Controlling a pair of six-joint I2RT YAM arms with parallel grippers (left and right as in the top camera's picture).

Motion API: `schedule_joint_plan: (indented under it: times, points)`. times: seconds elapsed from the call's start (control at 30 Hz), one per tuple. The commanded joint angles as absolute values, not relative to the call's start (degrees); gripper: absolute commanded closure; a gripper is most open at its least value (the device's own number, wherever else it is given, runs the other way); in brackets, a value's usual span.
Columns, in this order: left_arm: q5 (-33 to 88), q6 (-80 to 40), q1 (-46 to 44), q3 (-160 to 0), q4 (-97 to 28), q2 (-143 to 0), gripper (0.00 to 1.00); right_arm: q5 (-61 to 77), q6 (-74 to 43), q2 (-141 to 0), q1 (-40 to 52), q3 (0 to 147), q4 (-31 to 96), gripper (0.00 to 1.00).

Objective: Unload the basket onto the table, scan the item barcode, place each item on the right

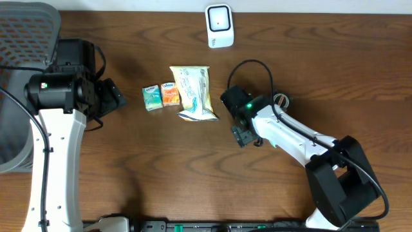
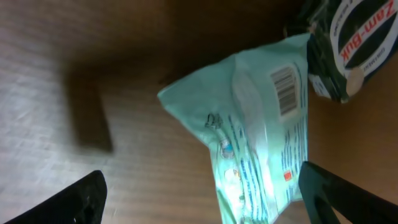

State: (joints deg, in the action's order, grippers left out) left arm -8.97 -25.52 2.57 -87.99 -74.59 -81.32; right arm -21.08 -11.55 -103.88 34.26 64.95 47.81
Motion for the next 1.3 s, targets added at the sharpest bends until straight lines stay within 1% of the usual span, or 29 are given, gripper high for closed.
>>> schedule_joint_plan:
  times: [0.0, 0.17, 0.27, 0.37, 0.4, 0.47, 0.63, 0.7, 0.73, 0.77, 1.03, 1.27]
  points:
    - [-9.5, -26.0, 2.8, -88.0, -74.8, -81.6, 0.02, -23.7, -11.1, -104.2, 33.3, 62.7, 45.5, 0.07]
    - [-9.5, -26.0, 2.8, -88.0, -74.8, -81.6, 0.02, -23.7, -11.0, -104.2, 32.1, 60.0, 42.3, 0.10]
    - [-9.5, -26.0, 2.8, -88.0, -74.8, -81.6, 0.02, -23.6, -11.1, -104.2, 30.1, 57.6, 39.7, 0.15]
    - [-9.5, -26.0, 2.8, -88.0, -74.8, -81.6, 0.02, -21.8, -11.0, -104.2, 28.1, 56.5, 38.9, 0.29]
    - [-9.5, -26.0, 2.8, -88.0, -74.8, -81.6, 0.02, -21.0, -11.0, -104.2, 27.6, 56.4, 38.7, 0.36]
    - [-9.5, -26.0, 2.8, -88.0, -74.8, -81.6, 0.02, -18.9, -10.9, -104.2, 26.9, 56.4, 38.2, 0.44]
    - [-9.5, -26.0, 2.8, -88.0, -74.8, -81.6, 0.02, -13.4, -10.4, -104.2, 26.8, 57.2, 38.0, 0.82]
    - [-9.5, -26.0, 2.8, -88.0, -74.8, -81.6, 0.02, -10.0, -10.5, -104.2, 26.8, 58.6, 38.8, 0.89]
    - [-9.5, -26.0, 2.8, -88.0, -74.8, -81.6, 0.02, -7.3, -10.5, -104.1, 26.8, 60.3, 39.9, 0.95]
    - [-9.5, -26.0, 2.8, -88.0, -74.8, -81.6, 0.02, -5.5, -10.5, -104.1, 26.8, 61.9, 41.0, 0.99]
    - [-9.5, -26.0, 2.8, -88.0, -74.8, -81.6, 0.02, 11.1, -10.6, -104.1, 26.2, 75.2, 50.2, 0.99]
    - [-9.5, -26.0, 2.8, -88.0, -74.8, -81.6, 0.02, 31.9, -10.4, -104.2, 23.2, 77.0, 48.7, 0.99]
